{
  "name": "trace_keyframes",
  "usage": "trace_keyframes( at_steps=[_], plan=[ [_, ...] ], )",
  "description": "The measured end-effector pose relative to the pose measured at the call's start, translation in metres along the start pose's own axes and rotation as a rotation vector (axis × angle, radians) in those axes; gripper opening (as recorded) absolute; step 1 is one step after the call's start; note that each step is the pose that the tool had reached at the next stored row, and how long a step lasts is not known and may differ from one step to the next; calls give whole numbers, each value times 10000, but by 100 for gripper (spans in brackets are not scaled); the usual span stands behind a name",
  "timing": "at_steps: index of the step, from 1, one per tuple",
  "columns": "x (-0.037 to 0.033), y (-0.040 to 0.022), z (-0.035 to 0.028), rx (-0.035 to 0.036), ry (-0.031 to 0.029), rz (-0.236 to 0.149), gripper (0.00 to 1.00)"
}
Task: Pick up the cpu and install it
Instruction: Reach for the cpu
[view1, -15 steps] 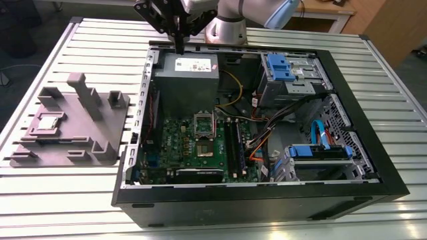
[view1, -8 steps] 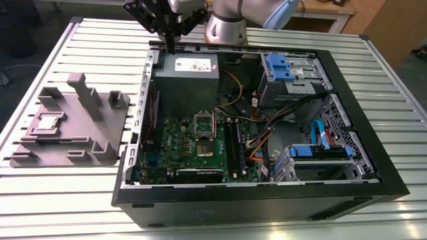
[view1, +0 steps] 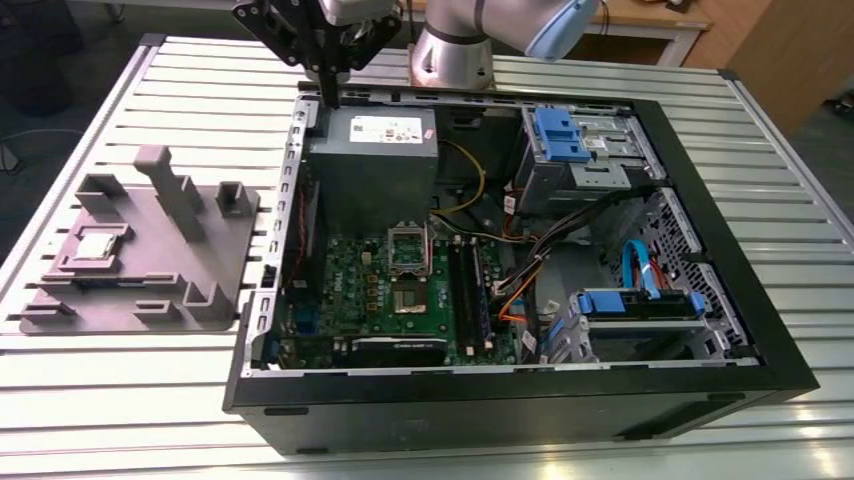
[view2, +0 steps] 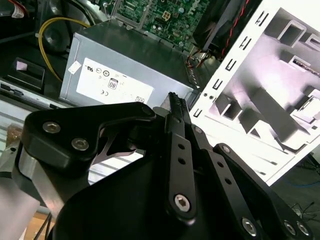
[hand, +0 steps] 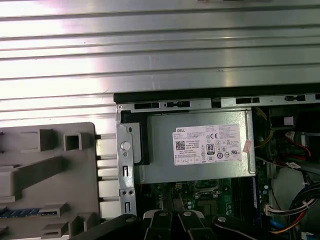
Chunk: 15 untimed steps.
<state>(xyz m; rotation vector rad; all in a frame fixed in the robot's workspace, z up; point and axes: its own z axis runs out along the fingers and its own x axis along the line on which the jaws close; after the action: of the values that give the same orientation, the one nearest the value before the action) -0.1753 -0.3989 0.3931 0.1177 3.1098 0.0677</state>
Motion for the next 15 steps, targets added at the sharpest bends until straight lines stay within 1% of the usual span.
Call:
trace_keyframes(
  at_steps=[2,6,15],
  plan=[
    [2,0,0,0,0,1,10],
    [33,-3,-1,1,-1,0,10],
    [171,-13,-5,-11,-17,1,10]
  ],
)
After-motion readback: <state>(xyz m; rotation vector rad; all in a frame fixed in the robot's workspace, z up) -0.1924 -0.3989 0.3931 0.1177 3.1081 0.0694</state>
